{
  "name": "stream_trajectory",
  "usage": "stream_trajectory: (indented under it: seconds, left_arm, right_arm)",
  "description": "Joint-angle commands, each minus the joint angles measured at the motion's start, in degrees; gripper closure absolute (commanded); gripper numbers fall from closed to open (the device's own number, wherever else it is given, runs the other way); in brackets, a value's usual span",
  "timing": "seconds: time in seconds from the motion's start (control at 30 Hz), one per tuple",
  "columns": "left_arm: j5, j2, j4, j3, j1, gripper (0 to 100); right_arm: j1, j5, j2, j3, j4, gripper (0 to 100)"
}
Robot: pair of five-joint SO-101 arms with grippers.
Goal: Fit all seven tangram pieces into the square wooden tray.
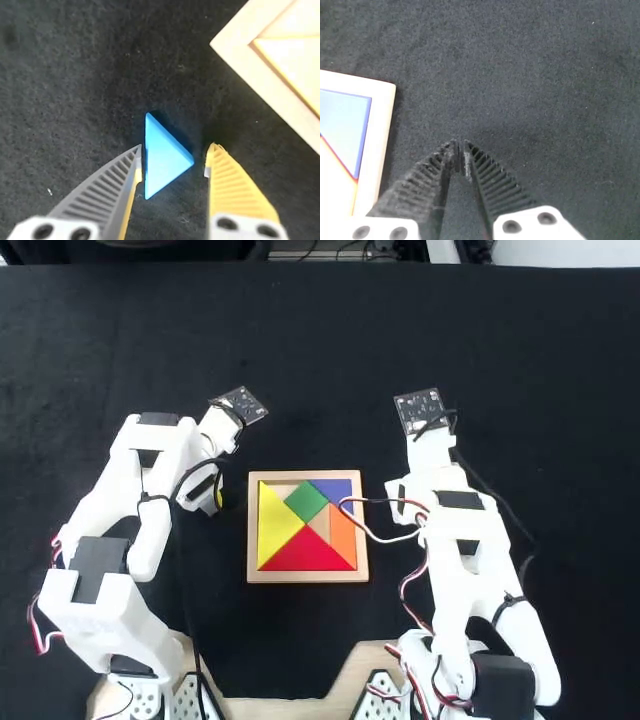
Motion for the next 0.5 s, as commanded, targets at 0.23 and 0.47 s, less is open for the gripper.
stream_trajectory:
  seconds: [0.23,0.47]
  left_arm:
    - [-0.2,0.5,4.7,-1.8,1.0,94]
    - [-0.2,-2.0,7.6,-5.6,3.3,97]
  right_arm:
    - [-0.9,-0.2,-1.7,-0.2,0.4,98.7]
    - [-0.9,-0.2,-1.7,-0.2,0.4,98.7]
